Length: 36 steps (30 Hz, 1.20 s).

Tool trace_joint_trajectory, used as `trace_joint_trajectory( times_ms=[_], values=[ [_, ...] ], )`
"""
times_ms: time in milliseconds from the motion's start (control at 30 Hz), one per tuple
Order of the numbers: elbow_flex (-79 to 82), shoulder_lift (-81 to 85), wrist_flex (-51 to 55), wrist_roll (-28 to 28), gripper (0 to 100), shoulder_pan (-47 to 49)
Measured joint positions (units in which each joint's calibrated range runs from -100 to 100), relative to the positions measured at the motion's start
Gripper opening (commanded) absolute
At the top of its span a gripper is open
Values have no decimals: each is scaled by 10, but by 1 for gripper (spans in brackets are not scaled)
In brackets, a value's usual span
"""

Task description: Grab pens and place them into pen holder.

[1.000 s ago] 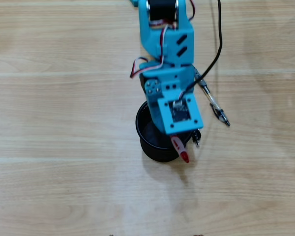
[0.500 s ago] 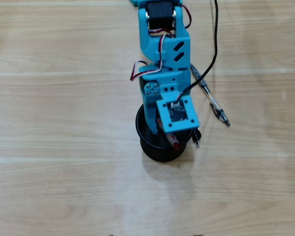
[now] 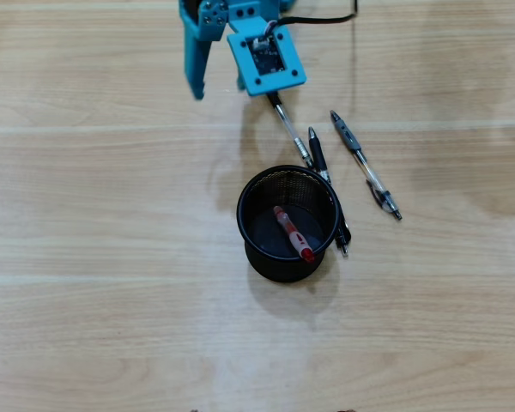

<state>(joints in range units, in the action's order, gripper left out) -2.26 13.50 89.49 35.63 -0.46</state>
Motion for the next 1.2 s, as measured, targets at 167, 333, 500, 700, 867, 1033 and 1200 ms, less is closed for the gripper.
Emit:
trace_joint_trajectory(
  times_ms=[167, 333, 500, 700, 867, 1033, 1200],
  values=[
    [126, -8, 4, 0, 24, 58],
    [259, -54, -107, -1, 24, 111],
    [326, -86, -175, -3, 24, 133],
    [351, -106, -183, -3, 23, 130],
    [356, -125, -189, -1, 23, 122],
    [356, -151, -188, 0, 23, 127],
    [354, -163, -235, 0, 16, 125]
  ],
)
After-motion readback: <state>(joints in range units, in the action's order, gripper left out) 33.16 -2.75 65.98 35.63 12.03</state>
